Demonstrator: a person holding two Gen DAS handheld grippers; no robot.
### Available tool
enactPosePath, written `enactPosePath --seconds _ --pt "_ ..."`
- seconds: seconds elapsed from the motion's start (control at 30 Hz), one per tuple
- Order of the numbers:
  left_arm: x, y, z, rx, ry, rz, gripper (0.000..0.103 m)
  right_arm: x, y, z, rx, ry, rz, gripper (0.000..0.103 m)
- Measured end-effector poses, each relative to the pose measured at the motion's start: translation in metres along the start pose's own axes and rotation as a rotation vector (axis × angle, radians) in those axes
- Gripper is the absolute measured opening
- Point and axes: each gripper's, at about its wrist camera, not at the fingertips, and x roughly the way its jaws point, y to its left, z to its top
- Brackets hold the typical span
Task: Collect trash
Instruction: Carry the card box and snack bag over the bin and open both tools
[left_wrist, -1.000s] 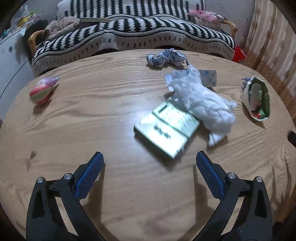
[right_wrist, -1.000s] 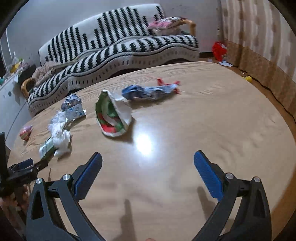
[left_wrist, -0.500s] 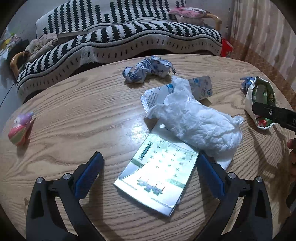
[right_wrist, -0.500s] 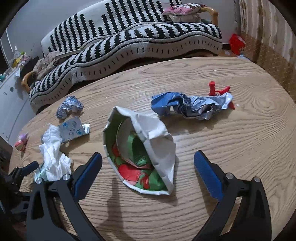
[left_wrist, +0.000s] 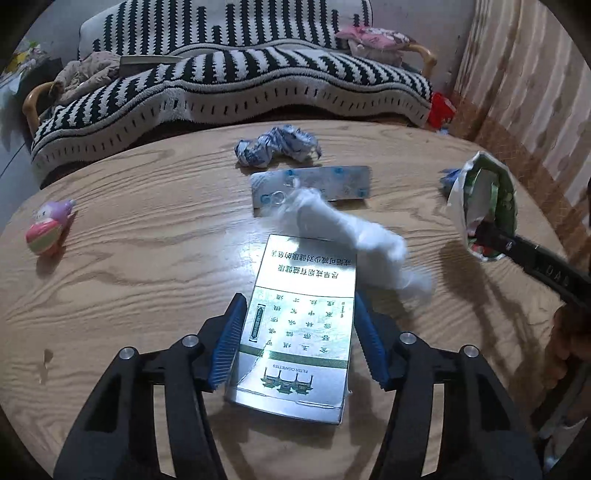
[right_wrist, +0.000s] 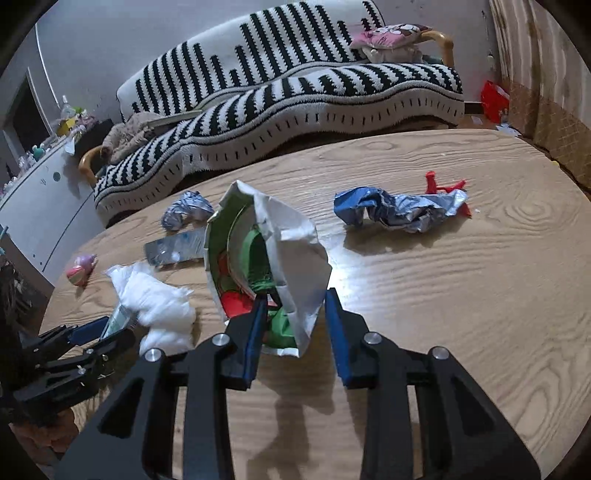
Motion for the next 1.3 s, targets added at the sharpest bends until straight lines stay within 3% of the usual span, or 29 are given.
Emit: enactPosePath --seconds 0.23,0.6,1.2,1.3 --pt "-0.029 0.006 -0.011 -0.060 -0.045 -0.012 0.057 -0.020 -0.011 -0.010 0.036 -0.029 -0.015 0.032" --pt "-0.022 0.027 -0.010 -0.103 -0.012 -0.004 0.057 -0.007 -0.004 -0.008 0.030 0.000 -0.010 0.032" --pt "-0.017 0.014 -0.011 -0.054 0.030 0.042 0.057 -0.004 -0.005 -0.008 0.021 0.036 0.059 0.032" --pt "-0.015 0.010 -0.011 -0.038 0.043 0.018 0.057 -0.003 -0.005 -0.008 0.027 0.049 0.082 0.032"
